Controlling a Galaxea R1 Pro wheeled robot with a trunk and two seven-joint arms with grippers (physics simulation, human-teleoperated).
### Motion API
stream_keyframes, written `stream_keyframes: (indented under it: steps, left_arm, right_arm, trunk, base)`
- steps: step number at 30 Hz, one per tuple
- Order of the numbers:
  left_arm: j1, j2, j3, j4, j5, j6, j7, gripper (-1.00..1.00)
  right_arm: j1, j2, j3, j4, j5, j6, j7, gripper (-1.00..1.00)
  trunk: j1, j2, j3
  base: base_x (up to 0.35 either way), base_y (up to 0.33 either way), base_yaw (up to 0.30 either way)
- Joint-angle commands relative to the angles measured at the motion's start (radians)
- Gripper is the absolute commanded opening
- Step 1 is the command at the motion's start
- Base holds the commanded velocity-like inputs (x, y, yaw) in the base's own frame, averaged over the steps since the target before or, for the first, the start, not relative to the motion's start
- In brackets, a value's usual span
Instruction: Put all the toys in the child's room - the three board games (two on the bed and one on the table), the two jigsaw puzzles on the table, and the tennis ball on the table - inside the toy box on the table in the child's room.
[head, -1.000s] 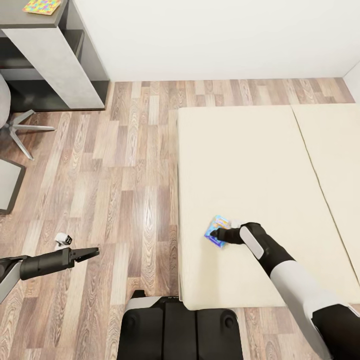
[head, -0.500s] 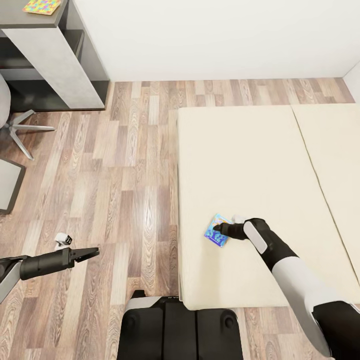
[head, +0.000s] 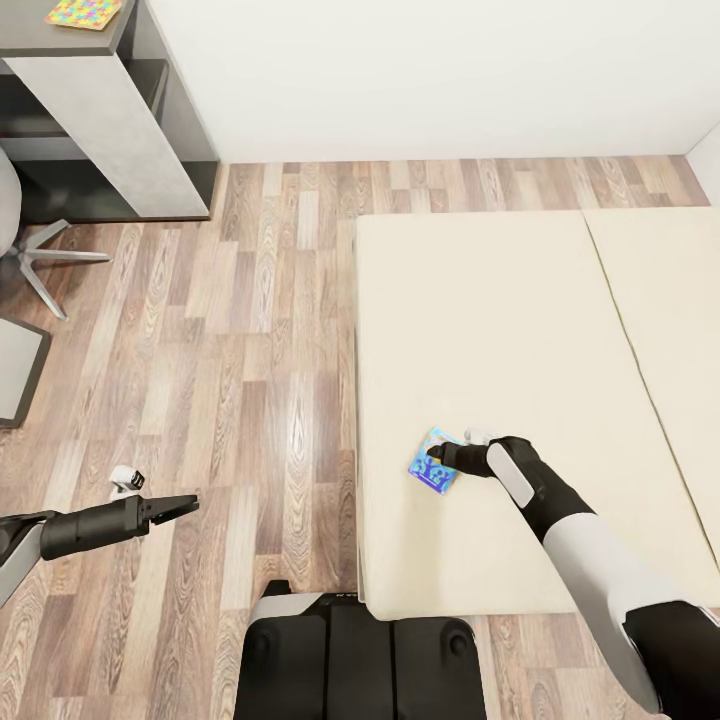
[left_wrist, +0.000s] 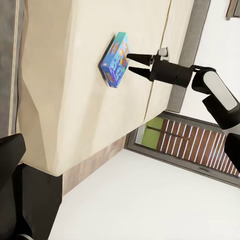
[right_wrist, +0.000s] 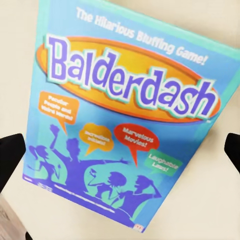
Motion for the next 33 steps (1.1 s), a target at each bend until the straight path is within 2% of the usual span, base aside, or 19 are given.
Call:
stream_keyframes:
  steps: [1, 10, 33]
  left_arm:
    - [-0.001, 0.001, -0.003, 0.0, 0.007, 0.009, 0.0, 1.0]
    - [0.0, 0.001, -0.003, 0.0, 0.007, 0.009, -0.001, 1.0]
    - [-0.001, 0.002, -0.003, 0.0, 0.007, 0.009, 0.0, 1.0]
  right_arm:
    - [0.0, -0.001, 0.006, -0.001, -0.009, 0.001, -0.007, 1.0]
    - [0.001, 0.013, 0.007, 0.0, -0.012, -0.034, -0.004, 1.0]
    - [0.0, 0.014, 0.007, -0.01, -0.017, -0.026, -0.002, 1.0]
  trunk:
    - [0.001, -0.002, -0.001]
    - [0.001, -0.002, -0.001]
    - [0.001, -0.002, -0.015]
  base:
    - [0.0, 0.0, 0.0]
    - [0.0, 0.0, 0.0]
    - [0.0, 0.0, 0.0]
